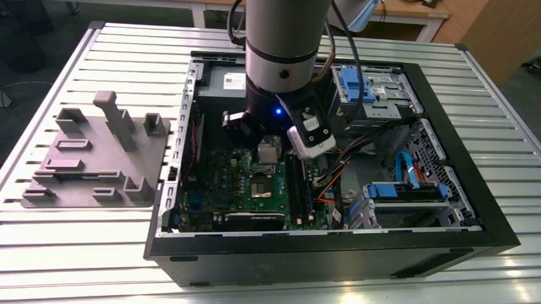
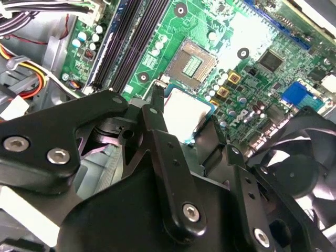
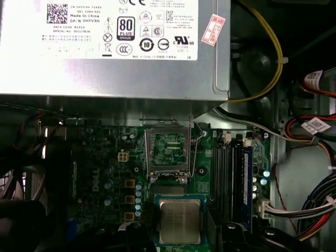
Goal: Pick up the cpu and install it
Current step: 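Place the cpu into insertion slot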
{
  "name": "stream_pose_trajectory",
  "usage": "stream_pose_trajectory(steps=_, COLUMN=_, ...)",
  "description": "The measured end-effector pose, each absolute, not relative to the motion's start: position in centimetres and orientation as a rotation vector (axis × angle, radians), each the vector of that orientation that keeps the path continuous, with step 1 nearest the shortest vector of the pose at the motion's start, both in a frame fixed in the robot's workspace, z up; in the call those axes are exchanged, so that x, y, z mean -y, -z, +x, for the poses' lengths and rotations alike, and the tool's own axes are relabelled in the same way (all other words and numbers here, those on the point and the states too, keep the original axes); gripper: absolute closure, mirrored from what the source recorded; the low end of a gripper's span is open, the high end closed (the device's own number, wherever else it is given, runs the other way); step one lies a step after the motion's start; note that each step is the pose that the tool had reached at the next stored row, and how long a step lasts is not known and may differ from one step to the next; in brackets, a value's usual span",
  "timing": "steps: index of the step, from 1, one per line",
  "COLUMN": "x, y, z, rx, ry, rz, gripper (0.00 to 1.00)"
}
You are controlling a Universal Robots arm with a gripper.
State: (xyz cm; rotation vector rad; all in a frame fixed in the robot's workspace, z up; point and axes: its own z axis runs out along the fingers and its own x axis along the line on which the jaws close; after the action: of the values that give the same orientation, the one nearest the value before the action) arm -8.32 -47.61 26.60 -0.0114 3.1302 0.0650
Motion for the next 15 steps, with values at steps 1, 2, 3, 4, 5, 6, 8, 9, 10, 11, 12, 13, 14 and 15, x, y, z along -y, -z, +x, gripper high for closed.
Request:
stream_pose_trajectory(steps=1, x=47.6, y=-26.4, z=-8.3, rx=-3.131, ry=-0.065, rz=-0.011, gripper=0.53)
stream_pose_trajectory(steps=2, x=47.6, y=-26.3, z=-8.3, rx=-3.131, ry=-0.064, rz=-0.011, gripper=0.53)
stream_pose_trajectory(steps=3, x=47.7, y=-26.1, z=-8.3, rx=-3.131, ry=-0.064, rz=-0.011, gripper=0.53)
stream_pose_trajectory(steps=4, x=47.7, y=-25.9, z=-8.3, rx=-3.132, ry=-0.064, rz=-0.011, gripper=0.53)
stream_pose_trajectory(steps=5, x=47.7, y=-25.7, z=-8.3, rx=-3.132, ry=-0.064, rz=-0.011, gripper=0.53)
stream_pose_trajectory(steps=6, x=47.7, y=-25.5, z=-8.3, rx=-3.132, ry=-0.064, rz=-0.011, gripper=0.53)
stream_pose_trajectory(steps=8, x=47.7, y=-25.2, z=-8.3, rx=-3.133, ry=-0.064, rz=-0.011, gripper=0.53)
stream_pose_trajectory(steps=9, x=47.7, y=-25.0, z=-8.3, rx=-3.133, ry=-0.063, rz=-0.011, gripper=0.53)
stream_pose_trajectory(steps=10, x=47.7, y=-24.8, z=-8.3, rx=-3.133, ry=-0.064, rz=-0.011, gripper=0.53)
stream_pose_trajectory(steps=11, x=47.7, y=-24.6, z=-8.3, rx=-3.133, ry=-0.064, rz=-0.011, gripper=0.53)
stream_pose_trajectory(steps=12, x=47.7, y=-24.4, z=-8.3, rx=-3.133, ry=-0.064, rz=-0.011, gripper=0.53)
stream_pose_trajectory(steps=13, x=47.7, y=-24.3, z=-8.3, rx=-3.133, ry=-0.063, rz=-0.011, gripper=0.53)
stream_pose_trajectory(steps=14, x=47.7, y=-24.2, z=-8.3, rx=-3.133, ry=-0.063, rz=-0.011, gripper=0.53)
stream_pose_trajectory(steps=15, x=47.7, y=-24.1, z=-8.3, rx=-3.133, ry=-0.063, rz=-0.011, gripper=0.53)
